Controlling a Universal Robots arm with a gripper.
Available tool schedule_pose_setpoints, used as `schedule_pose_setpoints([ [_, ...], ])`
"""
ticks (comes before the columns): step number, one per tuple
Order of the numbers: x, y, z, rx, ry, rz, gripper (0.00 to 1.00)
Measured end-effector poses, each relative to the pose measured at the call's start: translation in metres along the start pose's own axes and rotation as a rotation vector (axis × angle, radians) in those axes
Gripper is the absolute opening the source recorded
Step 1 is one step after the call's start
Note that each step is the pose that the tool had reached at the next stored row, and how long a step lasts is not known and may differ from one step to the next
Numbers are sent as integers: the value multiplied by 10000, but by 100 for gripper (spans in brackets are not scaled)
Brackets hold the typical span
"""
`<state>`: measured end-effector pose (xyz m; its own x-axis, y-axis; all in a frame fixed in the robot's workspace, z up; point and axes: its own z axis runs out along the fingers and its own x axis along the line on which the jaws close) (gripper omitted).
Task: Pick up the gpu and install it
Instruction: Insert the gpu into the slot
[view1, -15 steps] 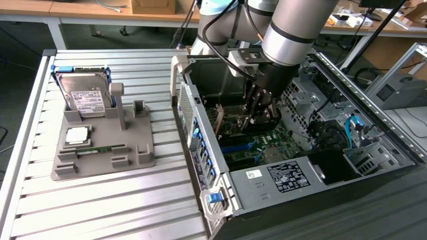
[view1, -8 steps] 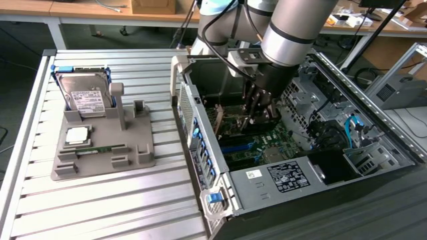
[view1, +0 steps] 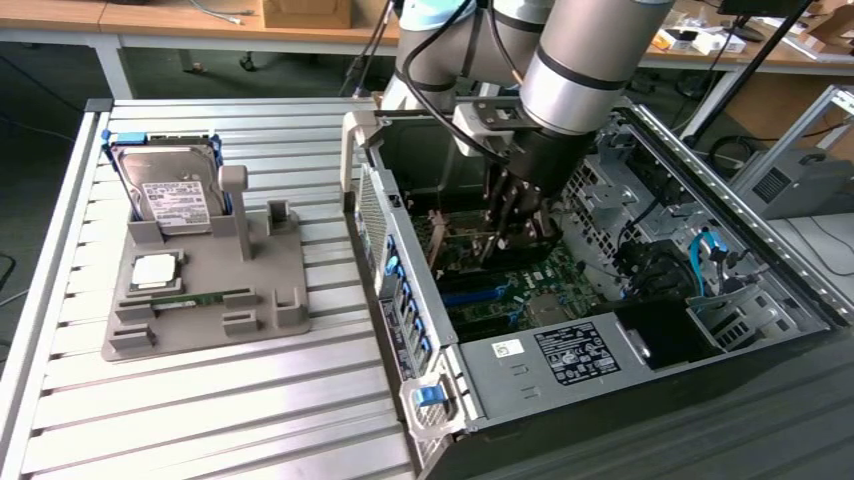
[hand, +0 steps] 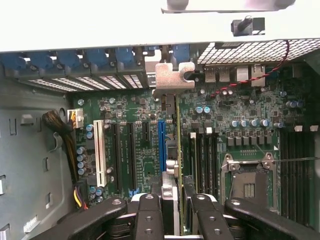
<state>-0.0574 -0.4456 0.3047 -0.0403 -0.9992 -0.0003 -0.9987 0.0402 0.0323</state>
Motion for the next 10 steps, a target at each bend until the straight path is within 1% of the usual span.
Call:
schedule_pose_setpoints([
  [7, 1, 17, 24, 0, -1, 0, 27],
  [10, 2, 39, 36, 0, -1, 0, 27],
])
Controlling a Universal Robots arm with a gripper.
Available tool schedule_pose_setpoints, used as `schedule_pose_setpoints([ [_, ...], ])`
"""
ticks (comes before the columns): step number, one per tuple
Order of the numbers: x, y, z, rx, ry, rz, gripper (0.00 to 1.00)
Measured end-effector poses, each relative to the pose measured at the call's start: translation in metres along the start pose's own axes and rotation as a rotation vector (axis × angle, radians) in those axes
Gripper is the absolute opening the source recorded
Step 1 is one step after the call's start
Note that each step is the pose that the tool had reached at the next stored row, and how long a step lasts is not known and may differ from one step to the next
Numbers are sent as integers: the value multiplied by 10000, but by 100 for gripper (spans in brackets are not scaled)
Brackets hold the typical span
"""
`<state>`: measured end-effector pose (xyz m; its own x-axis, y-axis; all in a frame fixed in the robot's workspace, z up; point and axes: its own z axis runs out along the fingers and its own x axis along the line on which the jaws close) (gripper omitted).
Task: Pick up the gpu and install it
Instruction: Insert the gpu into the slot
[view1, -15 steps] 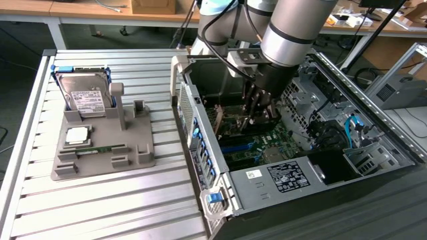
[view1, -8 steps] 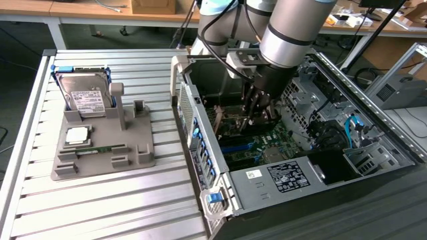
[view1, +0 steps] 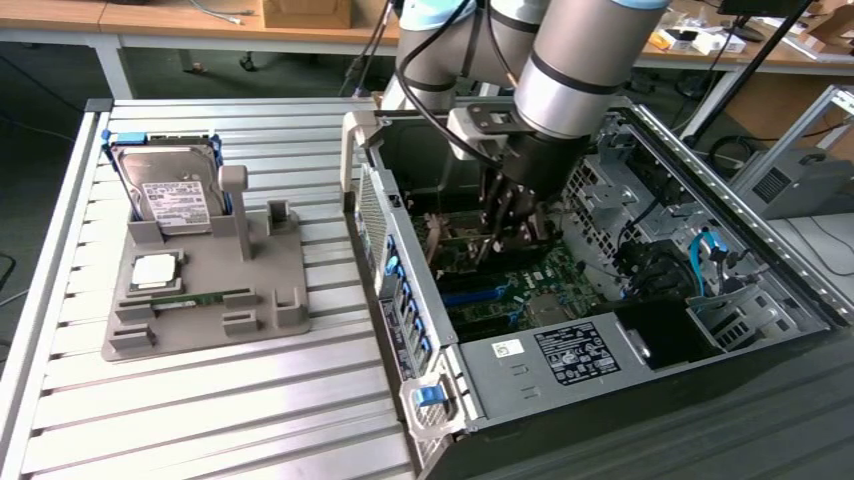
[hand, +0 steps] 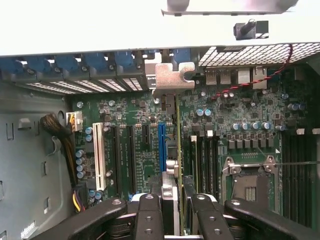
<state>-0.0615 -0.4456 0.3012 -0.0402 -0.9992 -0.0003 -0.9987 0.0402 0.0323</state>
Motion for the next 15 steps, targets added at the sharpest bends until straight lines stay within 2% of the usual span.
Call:
schedule_pose_setpoints([
  [15, 4, 82, 45, 0, -1, 0, 27],
])
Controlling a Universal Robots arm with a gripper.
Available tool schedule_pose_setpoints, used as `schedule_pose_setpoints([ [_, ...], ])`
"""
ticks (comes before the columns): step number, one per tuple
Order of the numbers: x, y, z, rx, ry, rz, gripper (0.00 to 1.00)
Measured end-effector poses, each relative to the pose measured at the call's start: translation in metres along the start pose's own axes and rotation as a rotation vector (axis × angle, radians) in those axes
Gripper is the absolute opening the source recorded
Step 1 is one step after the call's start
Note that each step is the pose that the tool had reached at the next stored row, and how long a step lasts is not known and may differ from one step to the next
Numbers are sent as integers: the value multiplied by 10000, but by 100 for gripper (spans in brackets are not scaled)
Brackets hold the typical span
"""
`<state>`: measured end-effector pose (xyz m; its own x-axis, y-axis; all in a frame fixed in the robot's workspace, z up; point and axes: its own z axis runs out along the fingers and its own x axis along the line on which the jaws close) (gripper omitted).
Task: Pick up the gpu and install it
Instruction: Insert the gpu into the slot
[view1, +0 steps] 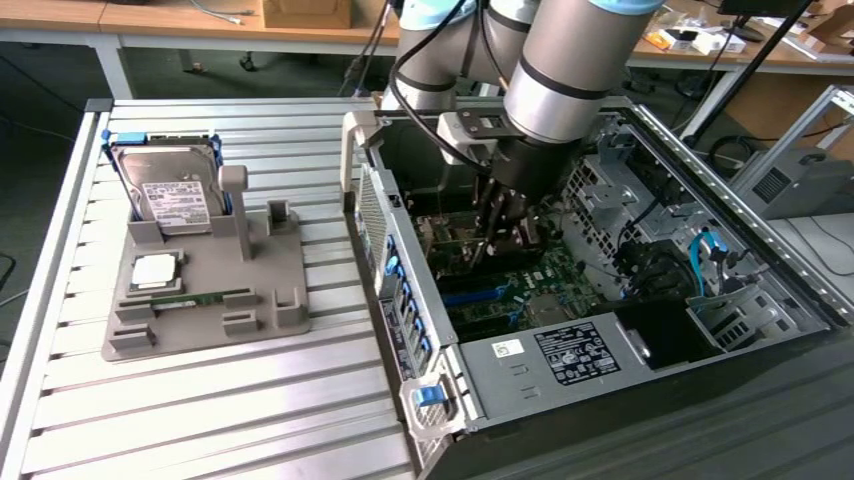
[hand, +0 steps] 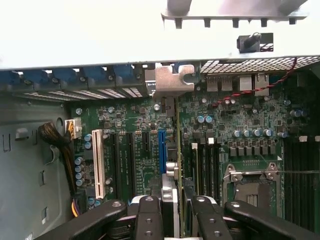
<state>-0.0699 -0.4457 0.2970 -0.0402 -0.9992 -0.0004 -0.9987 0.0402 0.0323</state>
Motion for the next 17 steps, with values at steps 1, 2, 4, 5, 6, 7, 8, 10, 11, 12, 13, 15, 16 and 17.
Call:
schedule_pose_setpoints([
  [1, 0, 4, 2, 0, 1, 0, 27],
  [2, 0, 5, 6, 0, 0, -1, 27],
  [4, 1, 14, 12, 0, 1, 0, 27],
  [5, 3, 16, 15, 0, 1, 0, 27],
  [6, 9, 16, 19, 0, 2, -2, 27],
  [7, 18, 16, 23, 0, 1, -1, 27],
  [8, 29, 15, 26, 0, 0, 0, 27],
  [10, 61, 14, 35, 0, -1, 0, 27],
  [11, 74, 13, 38, 0, 0, 0, 27],
  [12, 96, 12, 44, 0, 0, 0, 27],
  [13, 111, 11, 49, 0, 0, 1, 27],
  [15, 123, 9, 67, 1, -2, 2, 27],
  [16, 123, 4, 69, 0, 2, -1, 27],
  [17, 123, -2, 73, 0, 2, -1, 27],
])
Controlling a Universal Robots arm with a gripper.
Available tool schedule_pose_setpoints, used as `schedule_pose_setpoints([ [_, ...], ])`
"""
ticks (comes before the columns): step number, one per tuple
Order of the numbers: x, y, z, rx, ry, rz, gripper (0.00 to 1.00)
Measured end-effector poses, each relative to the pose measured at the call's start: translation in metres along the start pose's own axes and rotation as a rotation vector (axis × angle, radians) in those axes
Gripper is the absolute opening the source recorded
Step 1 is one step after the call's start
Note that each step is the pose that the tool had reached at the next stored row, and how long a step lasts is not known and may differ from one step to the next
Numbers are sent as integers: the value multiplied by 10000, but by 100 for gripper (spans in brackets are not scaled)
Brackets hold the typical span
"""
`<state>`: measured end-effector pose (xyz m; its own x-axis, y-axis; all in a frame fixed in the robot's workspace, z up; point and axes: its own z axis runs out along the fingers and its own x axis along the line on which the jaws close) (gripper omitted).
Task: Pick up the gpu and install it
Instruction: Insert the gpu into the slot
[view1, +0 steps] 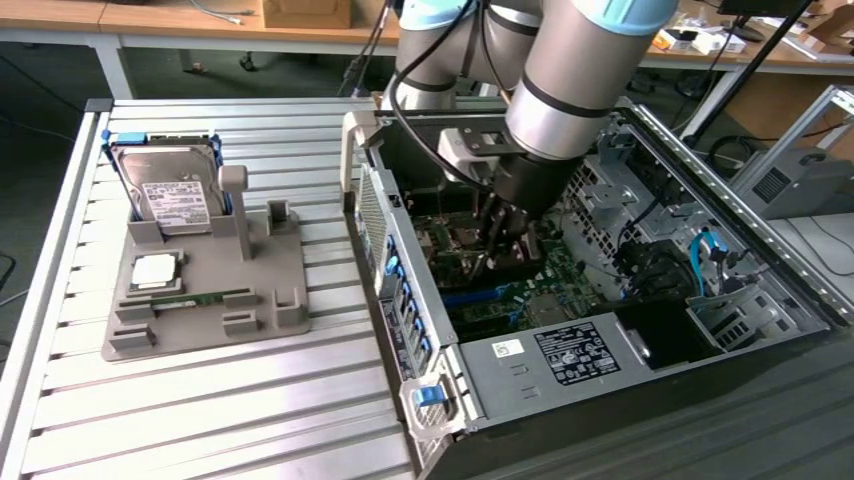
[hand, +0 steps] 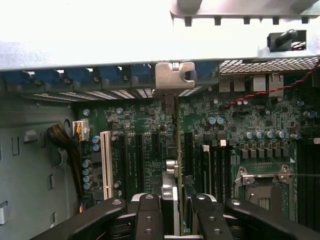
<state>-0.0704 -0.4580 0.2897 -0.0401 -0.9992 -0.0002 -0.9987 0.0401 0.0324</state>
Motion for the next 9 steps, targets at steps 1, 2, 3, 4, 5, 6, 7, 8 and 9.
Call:
schedule_pose_setpoints([
  [1, 0, -4, 5, 1, -2, 0, 27],
  [2, -1, -4, 9, 0, -1, 1, 27],
  [3, 0, -4, 14, 0, 0, 1, 27],
  [4, 0, -4, 17, 0, 1, 1, 27],
  [5, 0, -4, 20, 0, 0, 1, 27],
  [6, -1, -4, 27, 1, -2, 1, 27],
  [7, 0, -4, 31, 1, -2, 0, 27],
  [8, -1, -5, 34, 0, 1, 1, 27],
  [9, -1, -5, 37, 0, 1, 0, 27],
])
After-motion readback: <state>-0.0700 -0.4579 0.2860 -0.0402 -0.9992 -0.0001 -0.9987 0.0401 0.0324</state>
